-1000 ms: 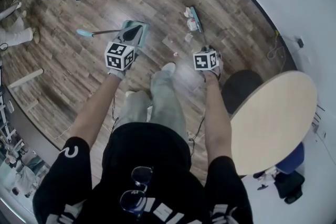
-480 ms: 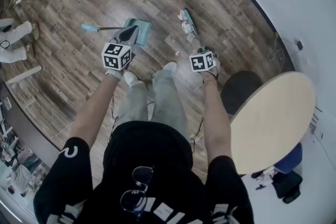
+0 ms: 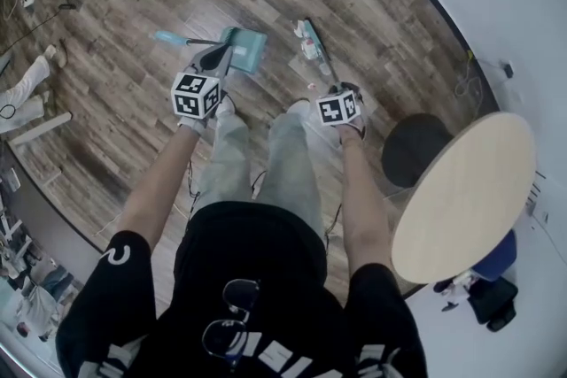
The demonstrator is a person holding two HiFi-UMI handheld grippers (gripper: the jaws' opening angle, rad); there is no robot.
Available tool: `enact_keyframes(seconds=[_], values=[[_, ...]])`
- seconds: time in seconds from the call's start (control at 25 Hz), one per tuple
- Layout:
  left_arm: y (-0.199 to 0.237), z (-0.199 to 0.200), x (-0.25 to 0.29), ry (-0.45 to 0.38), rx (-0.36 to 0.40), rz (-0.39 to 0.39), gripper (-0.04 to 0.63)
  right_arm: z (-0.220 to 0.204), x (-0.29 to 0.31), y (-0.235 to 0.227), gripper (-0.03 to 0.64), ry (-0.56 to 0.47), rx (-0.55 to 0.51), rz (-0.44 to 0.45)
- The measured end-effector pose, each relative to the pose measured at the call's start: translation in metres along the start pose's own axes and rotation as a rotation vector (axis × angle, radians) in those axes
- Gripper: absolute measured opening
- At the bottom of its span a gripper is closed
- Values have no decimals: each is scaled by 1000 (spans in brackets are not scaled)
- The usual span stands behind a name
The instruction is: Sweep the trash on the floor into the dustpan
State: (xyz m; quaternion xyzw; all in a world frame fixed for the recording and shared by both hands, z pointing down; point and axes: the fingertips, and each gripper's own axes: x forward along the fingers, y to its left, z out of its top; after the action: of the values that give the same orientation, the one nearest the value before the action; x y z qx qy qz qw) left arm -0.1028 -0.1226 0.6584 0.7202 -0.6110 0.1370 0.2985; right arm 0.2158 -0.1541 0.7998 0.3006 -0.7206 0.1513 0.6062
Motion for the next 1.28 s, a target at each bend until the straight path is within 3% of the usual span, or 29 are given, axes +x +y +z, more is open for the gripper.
enact_keyframes(seconds=[0.52,0.84,1.12,1.28], values=[[72,-20,-56,27,30,-56,-3,-7,-16,132,84,35,81,21],[101,-23,-74,22,31,-82,-3,3,-21,190,84,47,245,44],[131,-26,-93,17,24,-83,-3,14,-34,246,84,105,483,73],[146,-28,-105,14,19,-80,-3,30,-42,261,84,69,555,56]])
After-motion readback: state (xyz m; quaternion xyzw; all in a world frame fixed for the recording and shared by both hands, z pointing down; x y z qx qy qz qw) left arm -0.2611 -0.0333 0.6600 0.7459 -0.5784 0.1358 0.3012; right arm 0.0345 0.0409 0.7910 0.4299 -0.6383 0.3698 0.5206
